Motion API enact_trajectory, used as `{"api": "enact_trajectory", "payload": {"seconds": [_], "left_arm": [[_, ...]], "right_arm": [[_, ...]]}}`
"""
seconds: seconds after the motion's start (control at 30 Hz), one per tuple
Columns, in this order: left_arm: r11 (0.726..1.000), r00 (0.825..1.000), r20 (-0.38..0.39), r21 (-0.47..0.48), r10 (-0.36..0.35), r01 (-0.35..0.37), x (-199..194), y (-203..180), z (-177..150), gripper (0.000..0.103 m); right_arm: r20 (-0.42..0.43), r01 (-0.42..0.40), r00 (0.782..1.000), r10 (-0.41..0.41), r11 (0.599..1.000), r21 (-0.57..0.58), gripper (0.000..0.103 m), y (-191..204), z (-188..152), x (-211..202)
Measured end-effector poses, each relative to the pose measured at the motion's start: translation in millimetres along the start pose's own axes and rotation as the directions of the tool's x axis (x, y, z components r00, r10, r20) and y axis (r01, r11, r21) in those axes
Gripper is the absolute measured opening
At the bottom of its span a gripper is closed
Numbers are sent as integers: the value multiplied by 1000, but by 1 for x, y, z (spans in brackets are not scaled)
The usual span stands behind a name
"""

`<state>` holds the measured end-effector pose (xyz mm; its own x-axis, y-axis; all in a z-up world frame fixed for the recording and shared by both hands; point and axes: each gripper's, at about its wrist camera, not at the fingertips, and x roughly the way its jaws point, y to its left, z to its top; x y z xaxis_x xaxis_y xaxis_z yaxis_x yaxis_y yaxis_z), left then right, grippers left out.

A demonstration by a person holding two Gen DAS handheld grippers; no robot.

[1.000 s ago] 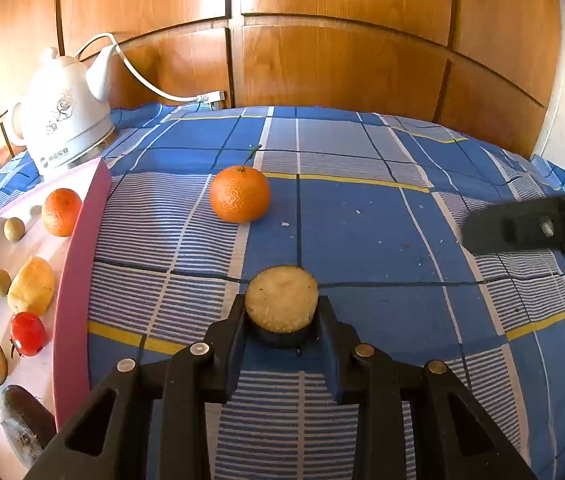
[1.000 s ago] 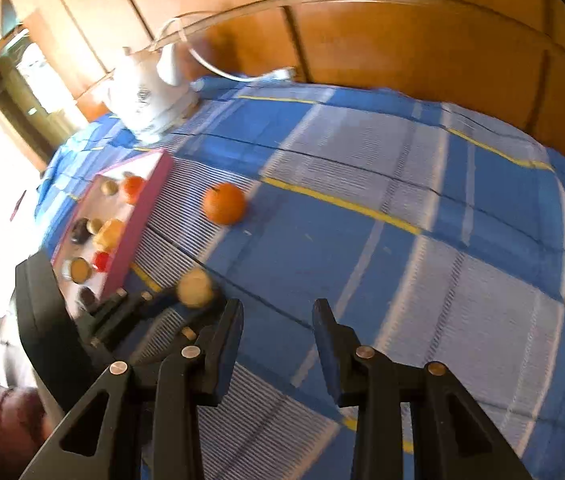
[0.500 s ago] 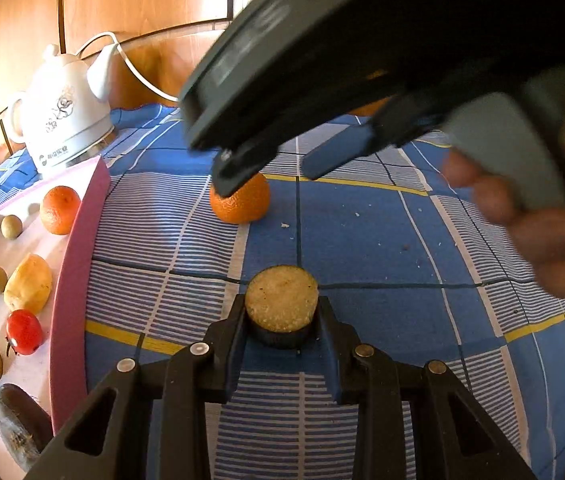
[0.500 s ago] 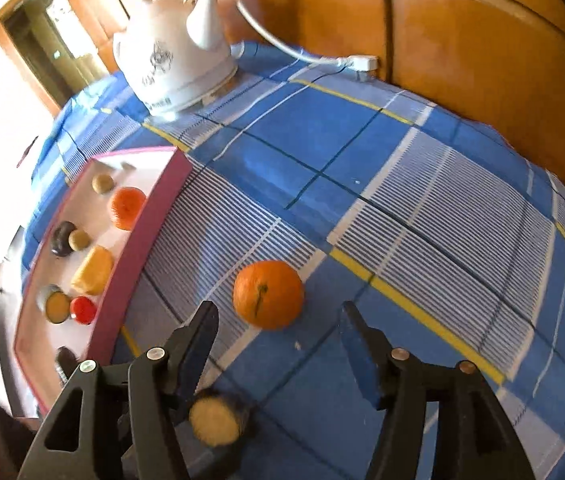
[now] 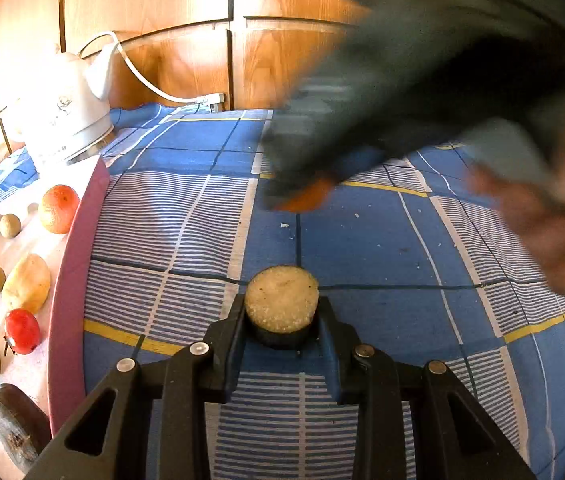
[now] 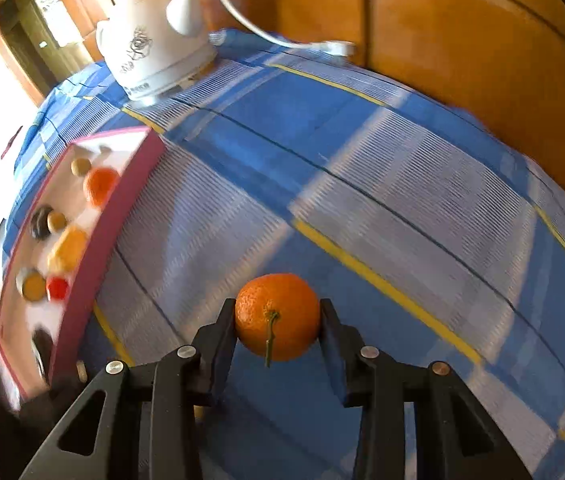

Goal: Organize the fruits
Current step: 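Grasp the mandarin with the right tool, then carry the eggplant slice over the tray with the left tool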

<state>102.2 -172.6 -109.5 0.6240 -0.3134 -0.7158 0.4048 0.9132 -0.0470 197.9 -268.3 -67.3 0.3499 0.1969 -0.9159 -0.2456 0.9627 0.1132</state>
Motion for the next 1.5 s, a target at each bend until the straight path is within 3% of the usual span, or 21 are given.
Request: {"api": "enact_trajectory", "payload": {"seconds": [0.17, 0.37, 0.8, 1.03, 1.5], "left_arm": [[1000, 1000, 0, 4, 4, -4, 0, -3, 0, 33], [1000, 1000, -4, 14, 15, -15, 2, -3, 0, 33], [997, 998, -34, 51, 58, -56, 1, -11, 5, 33], [999, 994, -101, -5, 47, -48, -3, -10, 15, 32], [1000, 999, 46, -23, 13, -12, -100, -5, 40, 32]], "right_arm": [[-21, 69, 997, -68, 995, 78, 39, -33, -63, -32], [-22, 94, 996, -92, 984, 151, 40, -47, -104, -30], [-6, 73, 997, -73, 990, 119, 40, -48, -108, -29], [-13, 81, 997, -80, 993, 86, 40, -43, -103, -24], [-2, 103, 995, -103, 993, 61, 40, -37, -102, -20]]}}
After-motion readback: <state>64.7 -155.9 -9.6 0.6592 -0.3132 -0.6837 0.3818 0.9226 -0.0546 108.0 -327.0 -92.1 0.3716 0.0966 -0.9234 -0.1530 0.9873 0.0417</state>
